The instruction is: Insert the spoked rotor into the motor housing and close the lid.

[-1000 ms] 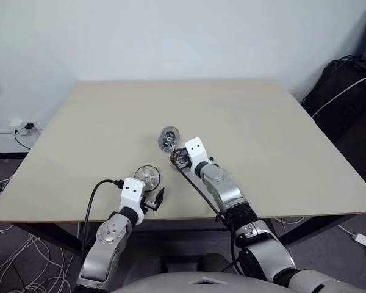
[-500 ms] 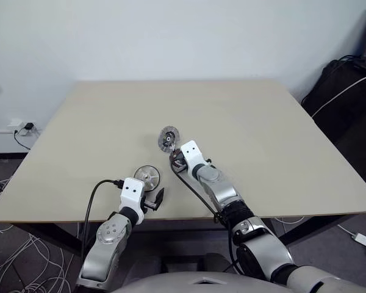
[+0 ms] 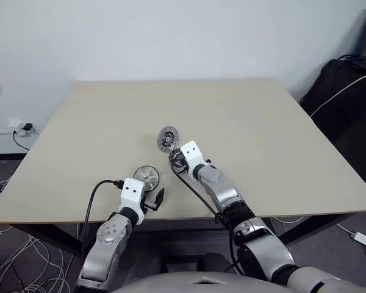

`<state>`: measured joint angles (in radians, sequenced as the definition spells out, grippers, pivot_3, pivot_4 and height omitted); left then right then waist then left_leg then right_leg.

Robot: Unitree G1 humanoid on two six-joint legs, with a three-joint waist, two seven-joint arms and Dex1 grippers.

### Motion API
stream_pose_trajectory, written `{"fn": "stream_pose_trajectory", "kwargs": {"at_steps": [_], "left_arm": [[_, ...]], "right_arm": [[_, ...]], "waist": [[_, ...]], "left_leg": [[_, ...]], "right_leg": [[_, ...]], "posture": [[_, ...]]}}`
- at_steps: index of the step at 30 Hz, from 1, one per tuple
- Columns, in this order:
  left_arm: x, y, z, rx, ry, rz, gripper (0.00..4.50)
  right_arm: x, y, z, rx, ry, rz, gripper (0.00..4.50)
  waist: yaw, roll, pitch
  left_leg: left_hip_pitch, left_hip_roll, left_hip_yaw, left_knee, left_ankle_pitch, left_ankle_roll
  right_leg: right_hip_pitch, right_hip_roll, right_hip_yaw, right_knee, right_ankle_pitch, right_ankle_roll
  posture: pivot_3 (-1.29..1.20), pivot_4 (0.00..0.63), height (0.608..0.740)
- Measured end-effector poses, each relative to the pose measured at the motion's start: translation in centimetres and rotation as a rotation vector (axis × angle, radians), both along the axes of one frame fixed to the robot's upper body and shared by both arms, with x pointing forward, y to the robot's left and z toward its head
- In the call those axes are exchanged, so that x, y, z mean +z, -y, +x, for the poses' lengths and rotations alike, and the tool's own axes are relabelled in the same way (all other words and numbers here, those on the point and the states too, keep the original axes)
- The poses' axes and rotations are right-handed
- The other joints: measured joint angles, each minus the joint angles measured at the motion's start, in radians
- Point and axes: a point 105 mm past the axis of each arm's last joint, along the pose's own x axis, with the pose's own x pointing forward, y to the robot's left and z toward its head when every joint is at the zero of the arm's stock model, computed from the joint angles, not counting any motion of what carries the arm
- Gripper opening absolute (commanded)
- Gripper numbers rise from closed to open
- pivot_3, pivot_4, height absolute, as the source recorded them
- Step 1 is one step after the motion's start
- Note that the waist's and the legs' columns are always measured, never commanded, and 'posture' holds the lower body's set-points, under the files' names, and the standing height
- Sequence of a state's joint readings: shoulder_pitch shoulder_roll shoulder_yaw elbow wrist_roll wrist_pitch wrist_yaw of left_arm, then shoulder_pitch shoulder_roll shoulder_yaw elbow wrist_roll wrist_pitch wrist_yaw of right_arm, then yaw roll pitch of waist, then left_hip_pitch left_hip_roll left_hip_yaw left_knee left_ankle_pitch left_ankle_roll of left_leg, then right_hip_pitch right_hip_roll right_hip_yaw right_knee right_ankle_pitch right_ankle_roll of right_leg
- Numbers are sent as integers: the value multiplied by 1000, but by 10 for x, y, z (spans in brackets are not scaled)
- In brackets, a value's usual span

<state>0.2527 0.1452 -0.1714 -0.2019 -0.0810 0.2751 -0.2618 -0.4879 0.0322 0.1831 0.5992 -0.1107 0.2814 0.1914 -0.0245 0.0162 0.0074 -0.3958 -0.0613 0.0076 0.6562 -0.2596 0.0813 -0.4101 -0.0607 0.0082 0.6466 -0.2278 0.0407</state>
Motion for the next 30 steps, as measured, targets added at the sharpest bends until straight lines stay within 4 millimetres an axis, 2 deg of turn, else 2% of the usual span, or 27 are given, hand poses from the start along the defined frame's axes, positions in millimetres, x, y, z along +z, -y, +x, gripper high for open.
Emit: {"fn": "stream_pose_trajectory", "kwargs": {"at_steps": [5, 10, 14, 18, 26, 30], "left_arm": [[0, 0, 0, 0, 0, 0, 4500], [0, 0, 0, 0, 1, 1, 4500], [0, -1, -1, 5, 0, 3, 4500], [1, -3, -3, 16, 1, 6, 4500], [1, -5, -6, 28, 1, 7, 4500], [2, -4, -5, 27, 3, 5, 4500]], "right_arm": [[13, 7, 10, -59, 65, 19, 23], [23, -1, 16, -51, 98, 30, 23], [15, -8, 14, -25, 67, 28, 23], [-4, -17, 6, 38, -12, -18, 23], [-4, -21, 4, 72, -27, -7, 23], [6, -14, 8, 47, 13, 26, 23]], "waist": [[0, 0, 0], [-1, 0, 0], [-2, 0, 0], [-3, 0, 0], [-3, 1, 0], [-3, 1, 0]], "left_leg": [[0, 0, 0, 0, 0, 0], [0, 0, 0, 0, 0, 0], [0, 0, 0, 0, 0, 0], [0, 0, 0, 0, 0, -1], [1, 0, 0, 0, 1, -1], [0, 0, 0, 0, 1, -1]], "right_leg": [[0, 0, 0, 0, 0, 0], [0, 0, 0, 0, 0, 0], [0, 0, 0, 0, 0, 0], [0, 0, 0, 0, 0, 0], [0, 0, 0, 1, 1, -1], [0, 0, 0, 0, 1, -1]], "posture": [[0, 0, 740], [0, 0, 740], [0, 0, 740], [0, 0, 740], [0, 0, 740], [0, 0, 740]]}}
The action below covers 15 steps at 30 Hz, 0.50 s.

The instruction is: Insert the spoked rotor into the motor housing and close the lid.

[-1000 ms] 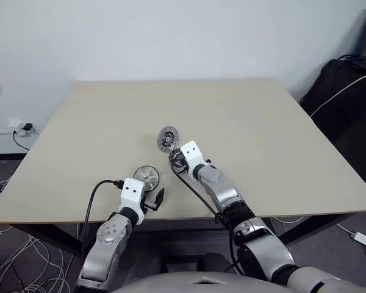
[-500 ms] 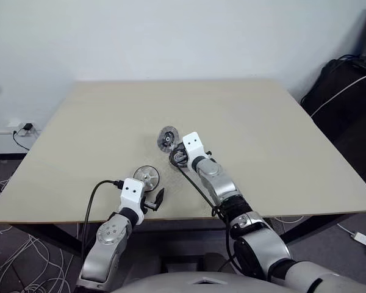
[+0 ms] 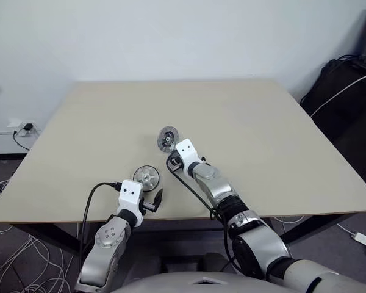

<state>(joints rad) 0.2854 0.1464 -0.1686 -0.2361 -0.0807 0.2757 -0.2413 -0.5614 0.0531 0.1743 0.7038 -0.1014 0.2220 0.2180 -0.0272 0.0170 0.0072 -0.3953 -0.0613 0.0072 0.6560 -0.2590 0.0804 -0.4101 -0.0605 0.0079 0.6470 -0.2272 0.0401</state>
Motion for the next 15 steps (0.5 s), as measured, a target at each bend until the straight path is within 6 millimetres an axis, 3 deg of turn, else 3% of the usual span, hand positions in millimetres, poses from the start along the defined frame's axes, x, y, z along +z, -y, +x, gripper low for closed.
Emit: {"fn": "stream_pose_trajectory", "kwargs": {"at_steps": [4, 10, 15], "left_arm": [[1, 1, 1, -1, 2, -3, 4500], [2, 3, 2, -7, 8, -6, 4500], [3, 4, 3, -12, 11, -8, 4500]], "right_arm": [[19, 10, 7, -23, 66, 21, 23], [8, 17, -8, 78, 8, -47, 23], [10, 17, -14, 134, -10, -79, 1551]], "waist": [[0, 0, 0], [2, 0, 0], [5, 0, 0]], "left_leg": [[0, 0, 0, 0, 0, 0], [0, 0, 0, 0, 0, 0], [0, 0, 0, 0, 0, 0]], "right_leg": [[0, 0, 0, 0, 0, 0], [0, -1, 0, 0, -1, -1], [0, -1, 0, 0, -3, -5]], "posture": [[0, 0, 740], [0, 0, 740], [0, 0, 740]]}}
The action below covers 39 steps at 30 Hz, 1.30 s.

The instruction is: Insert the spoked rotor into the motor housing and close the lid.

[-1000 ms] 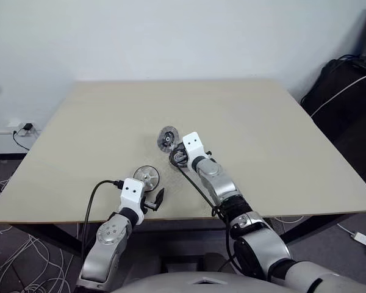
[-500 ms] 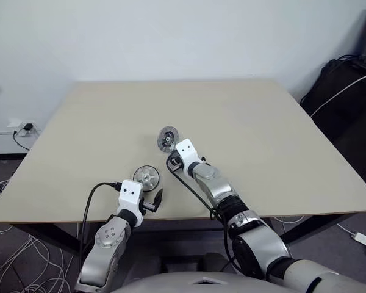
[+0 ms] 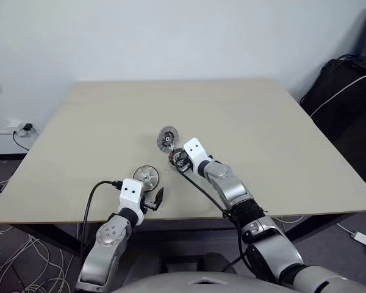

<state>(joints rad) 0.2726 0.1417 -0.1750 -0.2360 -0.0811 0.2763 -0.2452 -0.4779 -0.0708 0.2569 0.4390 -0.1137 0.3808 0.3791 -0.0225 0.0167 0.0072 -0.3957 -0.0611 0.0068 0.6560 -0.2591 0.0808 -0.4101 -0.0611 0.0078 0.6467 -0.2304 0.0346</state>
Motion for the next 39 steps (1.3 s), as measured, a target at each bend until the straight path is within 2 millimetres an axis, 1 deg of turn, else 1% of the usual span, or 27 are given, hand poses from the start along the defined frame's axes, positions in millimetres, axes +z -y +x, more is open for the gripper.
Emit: {"fn": "stream_pose_trajectory", "kwargs": {"at_steps": [1, 2, 5, 9, 15, 20, 23, 26, 28, 33, 39], "left_arm": [[0, 0, 0, -1, 0, 0, 4500], [0, 0, 0, -1, 0, 0, 4500], [0, 0, 0, -1, -1, 0, 4500], [0, 1, 0, -4, -1, -1, 4500], [0, 1, 0, -7, -2, -1, 4500], [0, 1, 0, -7, -1, -1, 4500], [0, 1, 0, -6, -1, -2, 4500], [0, 1, 0, -6, 0, -2, 4500], [0, 1, 0, -6, 0, -2, 4500], [0, 1, 0, -5, 0, -2, 4500], [0, 1, 0, -5, 0, -3, 4500]], "right_arm": [[2, 0, -1, 9, 7, -3, 1929], [3, 1, -4, 22, 7, -10, 2206], [2, 0, -11, 62, -6, -23, 2206], [3, 1, -15, 107, -22, -41, 2206], [-6, -4, -25, 193, -73, -83, 2206], [-13, -8, -25, 204, -106, -105, 2206], [-14, -8, -21, 200, -110, -115, 1601], [-13, -7, -17, 189, -105, -124, 639], [-11, -9, -16, 196, -99, -119, 14], [-15, -11, -16, 199, -112, -115, 14], [-12, -6, -14, 200, -103, -127, 14]], "waist": [[1, 0, 0], [2, 0, 0], [5, 0, 0], [8, -1, 0], [10, -1, 0], [11, -1, 0], [11, -1, 0], [10, -1, 0], [10, -1, 0], [11, -1, 0], [12, -1, 0]], "left_leg": [[0, 0, 0, 0, 0, 0], [0, 0, 0, 0, 0, 0], [-1, 0, 0, 0, 0, 1], [0, 0, 0, 0, 0, 1], [-1, 0, 0, 0, 0, 1], [-1, 0, 0, 0, 0, 1], [0, 0, 0, 0, 0, 1], [0, 0, 0, 0, 0, 1], [0, 0, 0, 0, 0, 1], [0, 0, 0, 1, 0, 1], [0, 0, 0, 1, 0, 1]], "right_leg": [[0, 0, 0, 0, 0, 0], [0, 0, 0, 0, 0, 0], [0, 0, 0, -1, 0, 0], [0, 0, 0, -1, 0, 0], [0, 0, 0, -1, 0, 0], [0, -1, 0, -1, 0, 0], [0, -1, 0, -1, 0, 0], [0, 0, 0, -1, 0, 0], [0, 0, -1, -1, 0, 0], [1, -1, -1, -1, 0, 0], [1, -1, -1, -1, 1, 0]], "posture": [[0, 0, 740], [0, 0, 740], [0, 0, 740], [0, 0, 740], [0, 0, 740], [0, 0, 740], [0, 0, 740], [0, 0, 740], [0, 0, 740], [0, 0, 740], [0, 0, 740]]}}
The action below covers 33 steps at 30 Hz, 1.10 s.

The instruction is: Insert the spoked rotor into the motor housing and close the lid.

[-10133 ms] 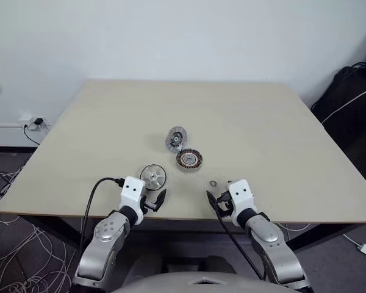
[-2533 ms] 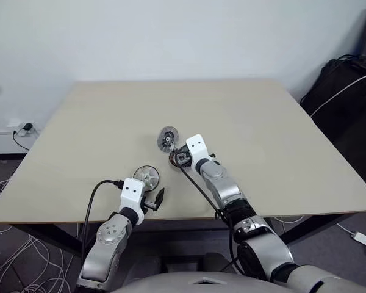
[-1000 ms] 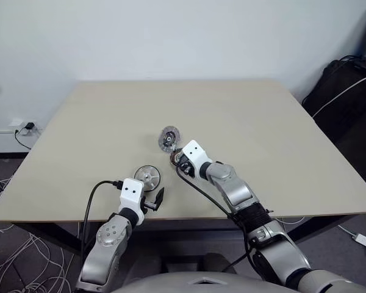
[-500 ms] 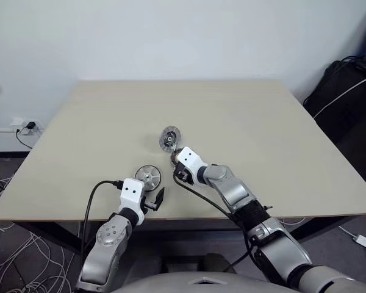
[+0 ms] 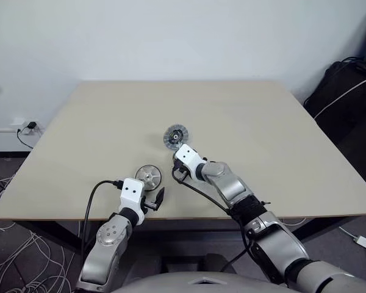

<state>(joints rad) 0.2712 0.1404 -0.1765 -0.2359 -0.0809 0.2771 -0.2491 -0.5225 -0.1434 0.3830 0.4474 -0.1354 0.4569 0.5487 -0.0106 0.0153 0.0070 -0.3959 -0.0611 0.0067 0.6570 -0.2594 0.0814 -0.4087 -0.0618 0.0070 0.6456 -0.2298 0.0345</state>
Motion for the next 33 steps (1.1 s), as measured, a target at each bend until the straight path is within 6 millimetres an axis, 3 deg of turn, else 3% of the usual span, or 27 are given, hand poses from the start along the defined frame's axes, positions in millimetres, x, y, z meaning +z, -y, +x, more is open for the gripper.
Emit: {"fn": "stream_pose_trajectory", "kwargs": {"at_steps": [7, 18, 33], "left_arm": [[0, 1, 0, -4, -1, -3, 4500], [-1, 6, 0, -24, -6, -9, 4500], [-3, 7, -1, -30, -12, -11, 4500]], "right_arm": [[4, 17, -8, -7, -5, -5, 14], [5, 43, -42, -33, -52, -11, 14], [11, 40, -79, -17, -126, 19, 14]], "waist": [[13, 0, 0], [37, -1, 0], [40, -5, 3]], "left_leg": [[-1, 0, 0, 0, -1, 1], [-4, 0, 0, 0, -2, 3], [-4, 0, 0, 1, -2, 4]], "right_leg": [[0, -1, 0, -2, 0, 0], [-1, -2, -1, -4, -1, -1], [-2, -2, -1, -4, -1, -1]], "posture": [[0, 0, 740], [0, 0, 740], [0, 0, 740]]}}
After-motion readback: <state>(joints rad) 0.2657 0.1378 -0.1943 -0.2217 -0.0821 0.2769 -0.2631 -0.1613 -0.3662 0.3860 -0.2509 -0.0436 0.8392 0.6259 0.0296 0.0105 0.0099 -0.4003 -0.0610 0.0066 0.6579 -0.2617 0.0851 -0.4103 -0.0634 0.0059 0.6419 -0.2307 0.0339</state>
